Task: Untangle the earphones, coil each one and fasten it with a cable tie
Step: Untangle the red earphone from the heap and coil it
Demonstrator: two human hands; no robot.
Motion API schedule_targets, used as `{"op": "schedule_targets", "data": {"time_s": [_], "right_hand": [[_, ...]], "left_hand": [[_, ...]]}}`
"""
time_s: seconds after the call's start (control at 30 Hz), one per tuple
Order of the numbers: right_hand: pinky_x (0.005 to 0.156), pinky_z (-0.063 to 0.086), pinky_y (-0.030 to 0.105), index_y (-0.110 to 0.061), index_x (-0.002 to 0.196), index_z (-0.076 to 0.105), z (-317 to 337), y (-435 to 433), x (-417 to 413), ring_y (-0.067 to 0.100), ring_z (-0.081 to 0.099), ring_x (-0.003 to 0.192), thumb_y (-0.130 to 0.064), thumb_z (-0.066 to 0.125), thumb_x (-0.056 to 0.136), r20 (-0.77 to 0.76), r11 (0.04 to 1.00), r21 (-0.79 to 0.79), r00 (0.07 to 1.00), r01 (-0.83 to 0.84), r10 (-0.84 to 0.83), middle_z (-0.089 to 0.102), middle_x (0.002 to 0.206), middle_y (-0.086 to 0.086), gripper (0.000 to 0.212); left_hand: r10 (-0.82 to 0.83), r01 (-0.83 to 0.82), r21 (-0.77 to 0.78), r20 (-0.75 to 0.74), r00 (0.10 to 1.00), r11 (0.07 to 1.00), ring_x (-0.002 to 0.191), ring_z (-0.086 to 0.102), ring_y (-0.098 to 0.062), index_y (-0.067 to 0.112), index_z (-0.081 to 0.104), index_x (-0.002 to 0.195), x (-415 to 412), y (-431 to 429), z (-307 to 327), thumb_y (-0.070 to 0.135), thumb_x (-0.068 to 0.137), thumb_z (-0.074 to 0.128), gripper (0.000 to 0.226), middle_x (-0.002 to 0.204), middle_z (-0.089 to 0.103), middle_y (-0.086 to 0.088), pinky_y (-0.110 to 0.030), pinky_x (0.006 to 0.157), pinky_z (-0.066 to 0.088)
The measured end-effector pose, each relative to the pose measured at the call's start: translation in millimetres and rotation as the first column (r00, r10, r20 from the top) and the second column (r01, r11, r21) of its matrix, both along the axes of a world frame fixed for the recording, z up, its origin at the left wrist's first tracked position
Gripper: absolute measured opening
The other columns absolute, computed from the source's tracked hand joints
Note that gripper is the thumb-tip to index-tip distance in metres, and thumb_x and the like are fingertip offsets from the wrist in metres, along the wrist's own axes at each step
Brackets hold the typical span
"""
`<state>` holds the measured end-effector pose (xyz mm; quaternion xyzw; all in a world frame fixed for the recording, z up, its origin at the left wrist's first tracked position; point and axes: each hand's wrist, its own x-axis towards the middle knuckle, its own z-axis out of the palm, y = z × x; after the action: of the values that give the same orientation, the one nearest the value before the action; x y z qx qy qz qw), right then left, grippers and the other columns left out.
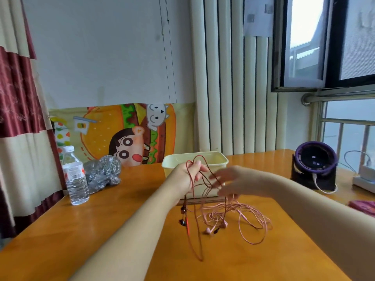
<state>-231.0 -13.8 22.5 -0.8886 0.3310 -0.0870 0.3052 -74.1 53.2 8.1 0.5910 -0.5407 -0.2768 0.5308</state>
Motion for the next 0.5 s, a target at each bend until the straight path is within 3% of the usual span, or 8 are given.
{"op": "schedule_targets", "data": {"time_s": [0.07, 0.13, 0.3, 0.4, 0.5], "right_hand": [[0.076, 0.057, 0.025, -0.017, 0.127, 0.054, -19, -6, 2, 0.014, 0.067, 0.081, -0.016, 0.058, 0.092, -0.108, 0.996, -0.091, 0.994, -0.023, 0.013, 0.068, 0.105, 0.003, 0.035], [0.075, 0.057, 0.025, -0.011, 0.114, 0.063, -29, -14, 4, 0.015, 0.069, 0.078, -0.023, 0.056, 0.094, -0.054, 0.992, -0.127, 0.998, 0.015, -0.022, 0.070, 0.091, 0.005, 0.024], [0.063, 0.052, 0.019, -0.008, 0.095, 0.071, -35, -25, -3, 0.008, 0.061, 0.061, -0.029, 0.058, 0.091, 0.211, 0.993, 0.079, 0.973, 0.083, -0.098, 0.067, 0.072, 0.000, 0.024], [0.051, 0.041, 0.019, -0.010, 0.091, 0.072, -39, -33, -7, 0.009, 0.047, 0.051, -0.031, 0.054, 0.092, 0.411, 0.961, 0.230, 0.880, 0.154, -0.239, 0.056, 0.061, 0.000, 0.027], [0.049, 0.034, 0.022, -0.009, 0.092, 0.071, -46, -41, -11, 0.011, 0.039, 0.051, -0.031, 0.050, 0.095, 0.454, 0.912, 0.335, 0.807, 0.237, -0.377, 0.050, 0.060, 0.002, 0.031]], "left_hand": [[-0.039, 0.039, -0.026, -0.034, 0.999, 0.999, 0.042, 0.028, -0.004, 0.015, 0.060, 0.080, 9, 5, 1, 0.028, 0.103, 0.035, 0.037, 0.057, 0.040, 0.006, -0.021, 0.045, 0.024], [-0.025, 0.022, -0.055, -0.069, 0.997, 0.998, 0.043, 0.028, -0.004, 0.013, 0.058, 0.080, 19, 9, 1, 0.026, 0.103, 0.035, 0.035, 0.055, 0.039, 0.007, -0.017, 0.041, 0.024], [0.114, -0.157, -0.102, -0.340, 0.934, 0.982, 0.033, 0.025, -0.003, 0.010, 0.047, 0.074, 50, 20, -2, 0.029, 0.102, 0.036, 0.035, 0.043, 0.036, 0.008, -0.015, 0.033, 0.021], [0.194, -0.258, -0.080, -0.464, 0.865, 0.963, 0.030, 0.023, -0.003, 0.012, 0.044, 0.071, 63, 24, -6, 0.033, 0.102, 0.036, 0.038, 0.041, 0.032, 0.008, -0.015, 0.032, 0.016], [0.216, -0.317, -0.072, -0.591, 0.778, 0.946, 0.028, 0.022, -0.003, 0.014, 0.041, 0.070, 77, 28, -9, 0.039, 0.101, 0.034, 0.041, 0.038, 0.030, 0.009, -0.012, 0.031, 0.015]]}}
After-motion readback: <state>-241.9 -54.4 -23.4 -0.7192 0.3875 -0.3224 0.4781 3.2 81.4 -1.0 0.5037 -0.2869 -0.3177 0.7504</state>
